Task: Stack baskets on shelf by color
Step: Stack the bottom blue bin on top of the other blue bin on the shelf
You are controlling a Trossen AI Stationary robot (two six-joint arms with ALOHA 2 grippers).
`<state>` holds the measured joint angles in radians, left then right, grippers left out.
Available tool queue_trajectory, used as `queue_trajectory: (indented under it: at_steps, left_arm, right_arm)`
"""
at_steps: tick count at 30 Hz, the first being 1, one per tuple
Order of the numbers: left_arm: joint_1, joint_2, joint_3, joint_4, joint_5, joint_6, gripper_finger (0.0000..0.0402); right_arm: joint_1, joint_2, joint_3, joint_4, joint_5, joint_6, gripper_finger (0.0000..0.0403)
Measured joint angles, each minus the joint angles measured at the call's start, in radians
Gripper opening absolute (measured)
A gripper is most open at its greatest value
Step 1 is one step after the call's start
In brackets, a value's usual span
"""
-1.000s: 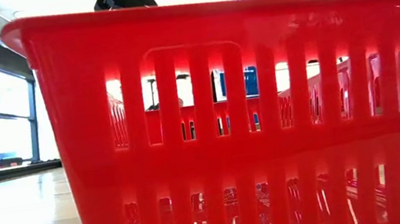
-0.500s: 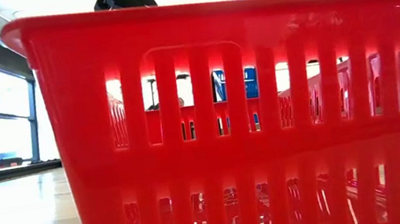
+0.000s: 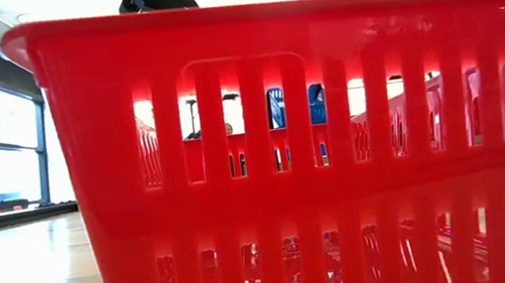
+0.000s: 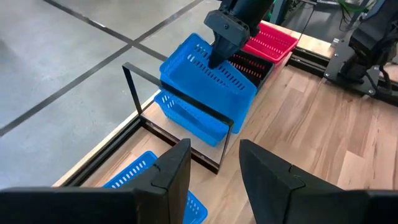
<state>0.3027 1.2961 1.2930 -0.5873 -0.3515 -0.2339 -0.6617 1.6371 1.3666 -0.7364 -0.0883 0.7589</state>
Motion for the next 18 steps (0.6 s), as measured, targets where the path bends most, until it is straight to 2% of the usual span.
queue_trajectory:
  at_steps: [4, 13, 18]
  left_arm:
    - [0.000, 0.000, 0.000, 0.000, 0.000, 0.021, 0.0129]
    - [0.000, 0.000, 0.000, 0.000, -0.004, 0.021, 0.0129]
    - [0.000, 0.000, 0.000, 0.000, -0.004, 0.021, 0.0129]
  right_arm:
    - [0.000, 0.000, 0.000, 0.000, 0.000, 0.000, 0.0082]
    - [0.000, 0.000, -0.001, -0.007, 0.010, -0.008, 0.0082]
    - [0.000, 0.000, -0.001, -0.008, 0.012, -0.008, 0.0057]
